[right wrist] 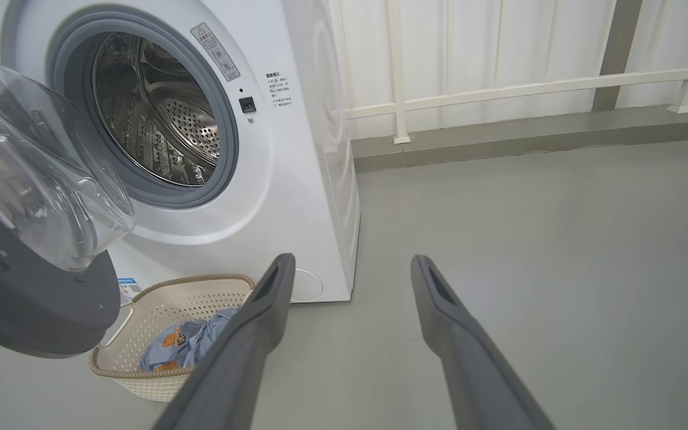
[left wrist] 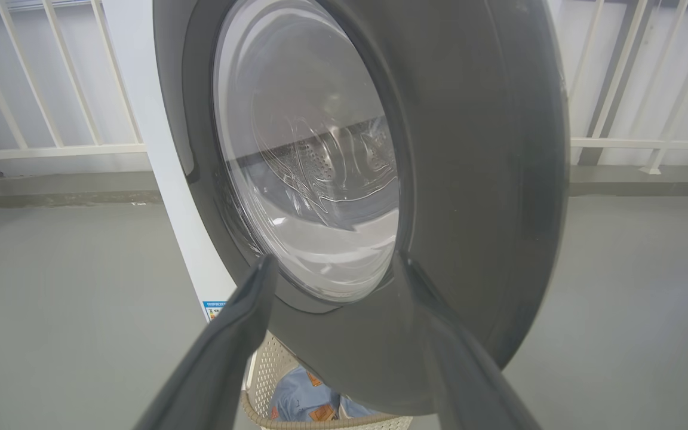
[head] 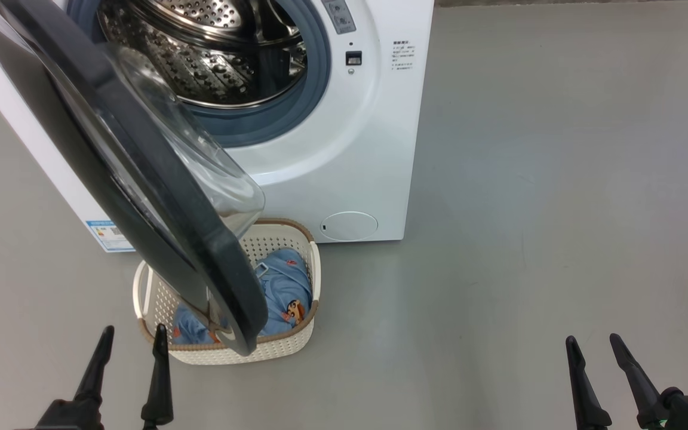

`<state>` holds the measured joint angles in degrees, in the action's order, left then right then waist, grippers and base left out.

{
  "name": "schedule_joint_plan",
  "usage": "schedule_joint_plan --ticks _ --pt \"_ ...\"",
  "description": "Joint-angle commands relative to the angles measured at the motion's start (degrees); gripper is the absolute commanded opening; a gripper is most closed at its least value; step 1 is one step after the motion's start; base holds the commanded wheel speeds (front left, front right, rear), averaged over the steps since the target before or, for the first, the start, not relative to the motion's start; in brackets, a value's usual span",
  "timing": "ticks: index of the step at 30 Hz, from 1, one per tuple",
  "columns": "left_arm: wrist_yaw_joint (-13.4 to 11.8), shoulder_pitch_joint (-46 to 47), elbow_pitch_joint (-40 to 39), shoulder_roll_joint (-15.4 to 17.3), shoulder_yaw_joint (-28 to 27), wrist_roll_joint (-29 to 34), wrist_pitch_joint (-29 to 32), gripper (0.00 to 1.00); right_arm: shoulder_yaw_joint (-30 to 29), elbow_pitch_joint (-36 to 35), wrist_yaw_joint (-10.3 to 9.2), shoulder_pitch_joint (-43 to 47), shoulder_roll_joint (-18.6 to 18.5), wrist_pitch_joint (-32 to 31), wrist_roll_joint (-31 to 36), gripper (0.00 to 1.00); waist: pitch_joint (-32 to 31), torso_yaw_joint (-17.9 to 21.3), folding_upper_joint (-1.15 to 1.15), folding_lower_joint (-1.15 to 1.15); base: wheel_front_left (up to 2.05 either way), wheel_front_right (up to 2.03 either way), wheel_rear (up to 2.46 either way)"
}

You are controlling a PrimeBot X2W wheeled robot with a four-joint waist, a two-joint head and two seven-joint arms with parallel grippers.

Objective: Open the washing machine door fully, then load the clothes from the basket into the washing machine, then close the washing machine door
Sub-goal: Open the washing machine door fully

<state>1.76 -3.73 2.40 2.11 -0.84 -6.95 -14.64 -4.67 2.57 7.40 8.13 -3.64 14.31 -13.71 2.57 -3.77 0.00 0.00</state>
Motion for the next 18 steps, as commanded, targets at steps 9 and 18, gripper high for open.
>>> schedule_joint_plan --ticks 9,18 --pt "0.31 1.22 -0.91 0.76 -1.52 -0.55 -0.36 0.0 1.09 -1.08 0.09 -2.14 -0.33 0.69 0.44 1.0 -0.06 0.06 0.0 0.0 0.0 0.0 0.0" --pt "0.65 4.85 -10.75 1.59 -4.9 0.58 -0.36 0.0 0.69 -1.05 0.09 -2.39 -0.06 0.69 0.34 1.0 -0.62 -0.3 0.0 0.0 0.0 0.0 0.0"
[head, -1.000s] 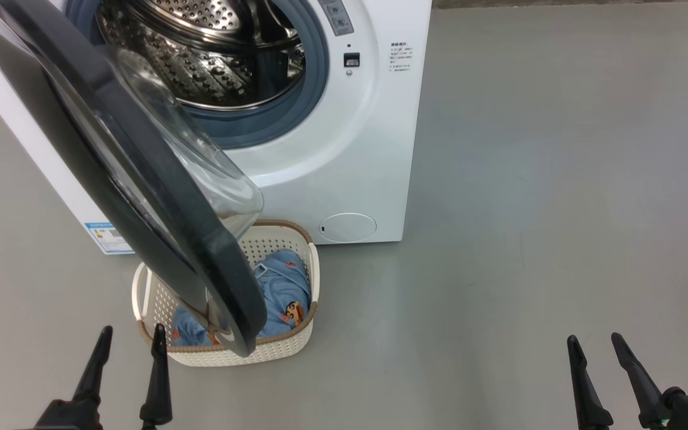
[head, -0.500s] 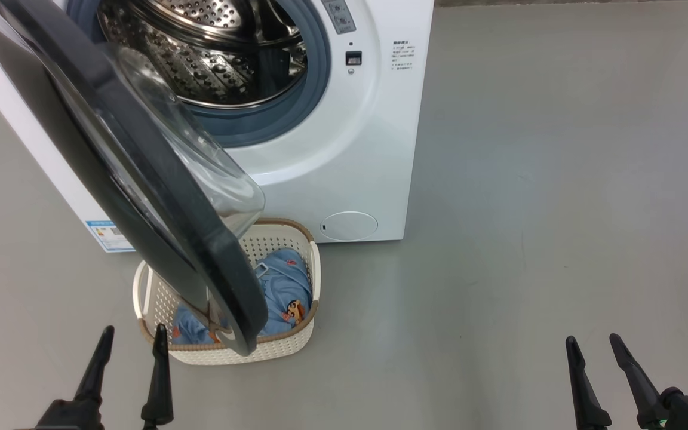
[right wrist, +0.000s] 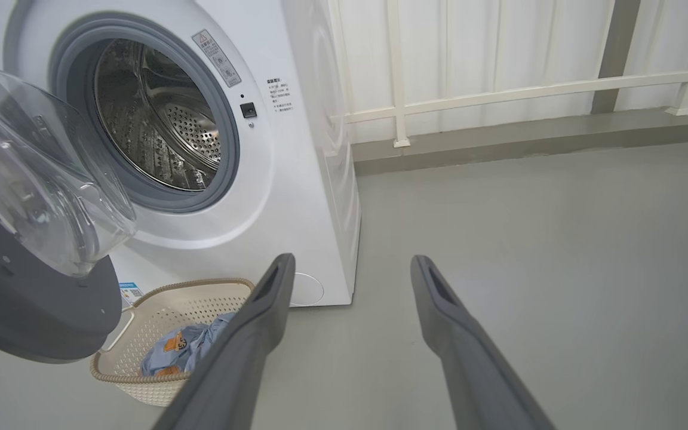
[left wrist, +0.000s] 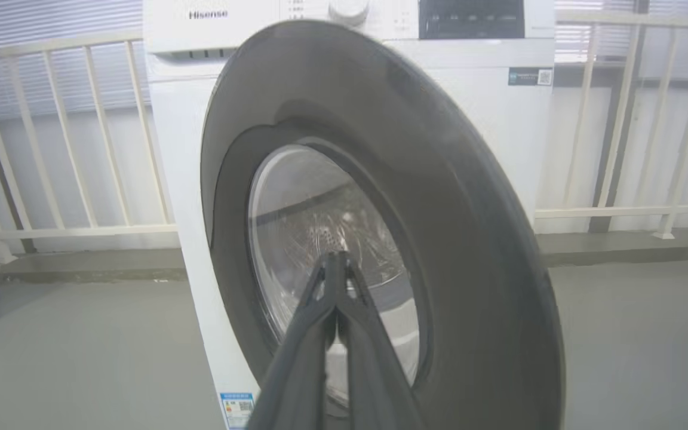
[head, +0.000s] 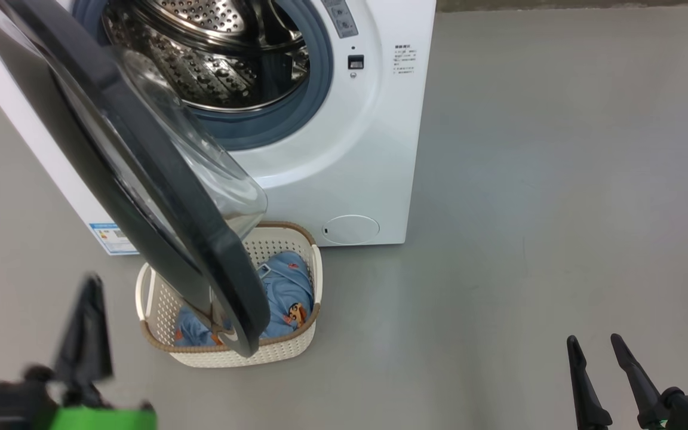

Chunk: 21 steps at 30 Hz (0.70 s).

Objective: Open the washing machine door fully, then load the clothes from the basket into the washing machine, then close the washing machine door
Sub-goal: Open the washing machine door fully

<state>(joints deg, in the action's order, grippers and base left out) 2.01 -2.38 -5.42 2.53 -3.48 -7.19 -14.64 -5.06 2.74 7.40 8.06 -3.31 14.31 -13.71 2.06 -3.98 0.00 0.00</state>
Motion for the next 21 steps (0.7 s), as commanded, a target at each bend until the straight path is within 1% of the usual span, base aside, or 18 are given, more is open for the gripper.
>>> schedule_joint_plan --ticks 1,5,8,11,15,21 --pt "0.57 4.44 -4.64 1.41 -2.58 1.11 -0.36 0.0 1.06 -1.22 0.09 -2.34 -0.35 0.69 0.36 1.0 -0.2 -0.15 0.0 0.0 0.0 0.0 0.0" --pt "1.58 9.13 -11.39 2.95 -2.88 2.38 -0.36 0.0 0.8 -1.06 0.09 -2.53 -0.2 0.69 0.28 1.0 -0.45 -0.22 0.0 0.0 0.0 0.0 0.0" --pt "2.56 12.95 -15.68 3.83 -1.69 2.81 -0.36 0.0 0.7 -0.91 0.09 -2.47 -0.07 0.69 0.3 1.0 -0.56 -0.15 0.0 0.0 0.0 0.0 0.0" --pt "3.23 15.3 -17.7 4.16 -0.07 2.79 -0.36 0.0 0.64 -0.87 0.09 -2.48 0.0 0.69 0.29 1.0 -0.6 -0.04 0.0 0.0 0.0 0.0 0.0" --pt "4.26 18.68 -20.11 3.67 6.38 2.75 -0.36 0.0 0.46 -0.67 0.09 -2.62 0.09 0.69 0.24 1.0 -0.65 0.13 0.0 0.0 0.0 0.0 0.0" --pt "4.9 21.95 -19.79 2.57 16.18 2.62 0.31 0.0 0.4 -0.18 0.09 -2.68 0.2 0.69 0.14 1.0 -0.73 0.35 0.0 0.0 0.0 0.0 0.0"
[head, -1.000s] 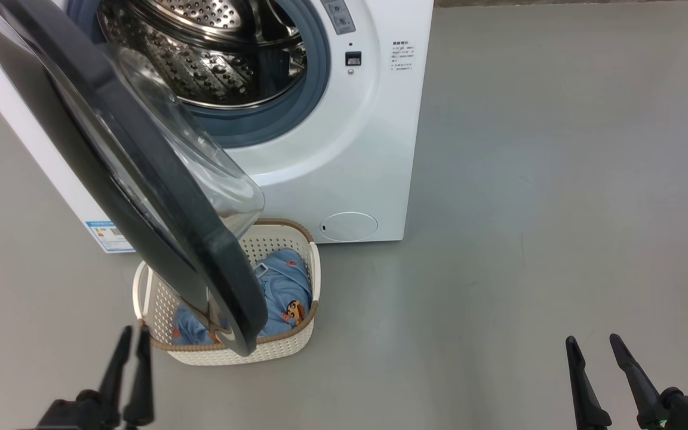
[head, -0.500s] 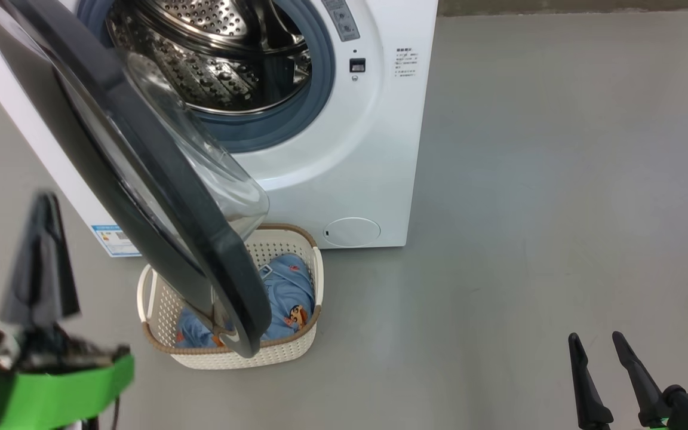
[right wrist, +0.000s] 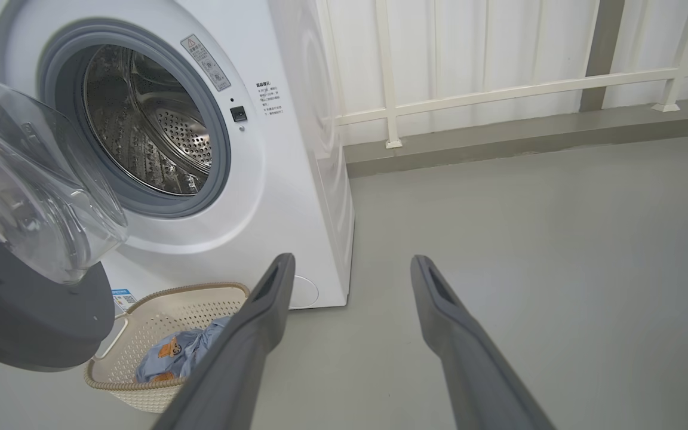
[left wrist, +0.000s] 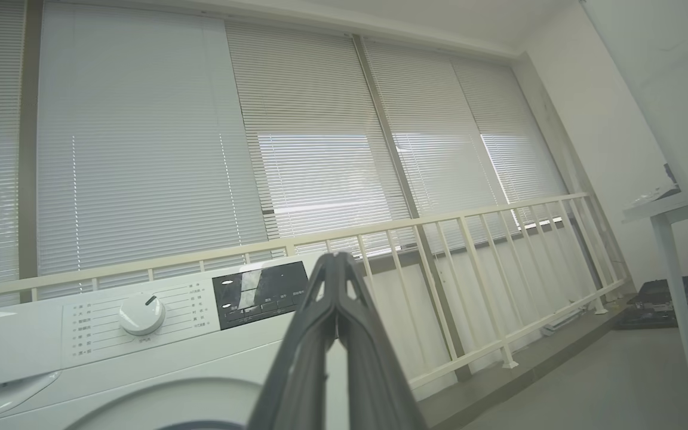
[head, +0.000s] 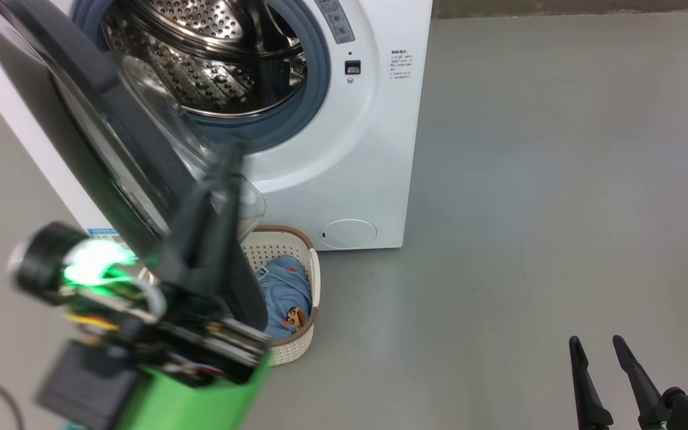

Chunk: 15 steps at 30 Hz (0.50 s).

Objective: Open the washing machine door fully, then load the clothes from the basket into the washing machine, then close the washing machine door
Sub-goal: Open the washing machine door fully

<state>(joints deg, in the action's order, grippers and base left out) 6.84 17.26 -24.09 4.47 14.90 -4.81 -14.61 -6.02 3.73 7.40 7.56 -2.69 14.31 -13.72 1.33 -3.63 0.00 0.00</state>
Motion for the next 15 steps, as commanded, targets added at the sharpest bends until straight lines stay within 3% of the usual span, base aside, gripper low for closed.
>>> schedule_joint_plan --ticks 1,6,15 --pt "0.12 2.76 -0.93 0.5 -0.7 0.26 0.39 0.0 1.36 -1.04 0.09 -2.22 -0.41 0.69 0.15 1.0 0.01 0.03 0.0 0.0 0.0 0.0 0.0" --pt "0.36 3.02 0.61 -0.4 8.78 -0.73 0.69 0.0 1.5 -0.59 0.09 -2.18 -0.33 0.69 0.23 1.0 -0.05 0.13 0.0 0.0 0.0 0.0 0.0" --pt "0.43 -1.03 5.61 -0.95 18.27 -2.57 0.38 0.0 1.41 0.11 0.09 -2.03 -0.3 0.69 0.48 1.0 0.18 -0.12 0.0 0.0 0.0 0.0 0.0"
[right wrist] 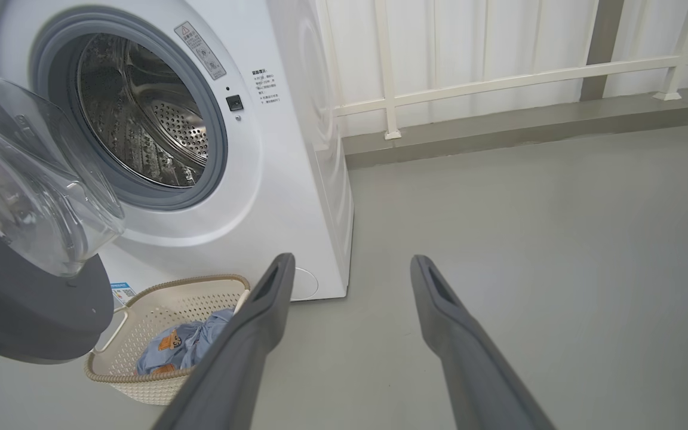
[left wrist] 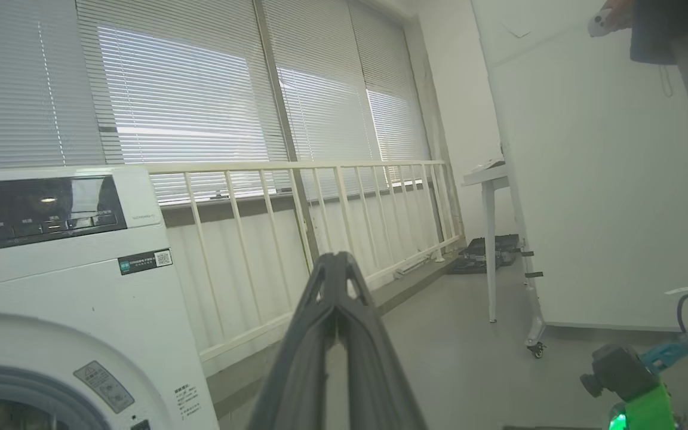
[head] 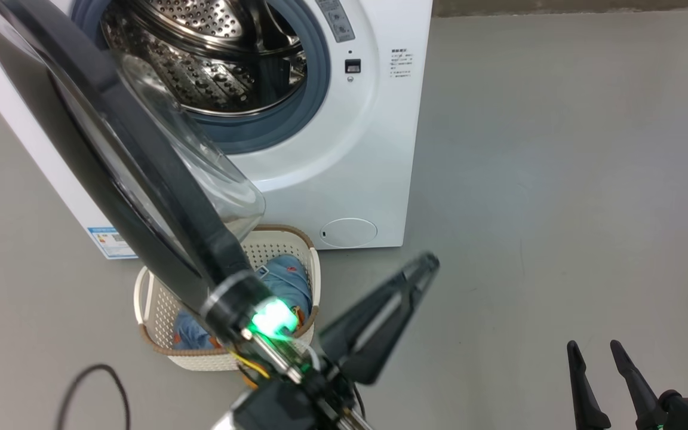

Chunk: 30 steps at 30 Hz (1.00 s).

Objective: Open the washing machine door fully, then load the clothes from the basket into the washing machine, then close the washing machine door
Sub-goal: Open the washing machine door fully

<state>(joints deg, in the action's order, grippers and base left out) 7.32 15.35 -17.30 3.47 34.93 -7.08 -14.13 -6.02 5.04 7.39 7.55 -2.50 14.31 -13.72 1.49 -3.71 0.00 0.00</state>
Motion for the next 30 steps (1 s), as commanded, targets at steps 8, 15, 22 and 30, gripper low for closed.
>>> schedule_joint_plan --ticks 8,15,22,30 --pt "-1.92 -1.47 7.54 -0.05 -1.76 -1.23 -0.55 0.0 1.62 -0.72 0.1 -2.37 -0.64 0.69 0.45 1.0 0.96 -0.57 0.0 0.0 0.0 0.0 0.0" --pt "-2.68 -0.85 13.46 0.18 -4.64 -1.76 -0.82 0.0 1.76 -0.49 0.1 -2.89 -0.96 0.69 0.22 1.0 2.09 -0.7 0.0 0.0 0.0 0.0 0.0" --pt "-3.0 0.31 15.71 0.05 -7.07 -1.82 -0.85 0.0 1.77 -0.49 0.1 -3.55 -1.23 0.69 -0.25 1.0 3.54 -0.76 0.0 0.0 0.0 0.0 0.0" --pt "-2.68 1.68 18.63 -0.19 -8.62 -1.53 -0.86 0.0 1.9 -0.69 0.1 -4.51 -1.42 0.69 -0.38 1.0 5.55 -0.59 0.0 0.0 0.0 0.0 0.0"
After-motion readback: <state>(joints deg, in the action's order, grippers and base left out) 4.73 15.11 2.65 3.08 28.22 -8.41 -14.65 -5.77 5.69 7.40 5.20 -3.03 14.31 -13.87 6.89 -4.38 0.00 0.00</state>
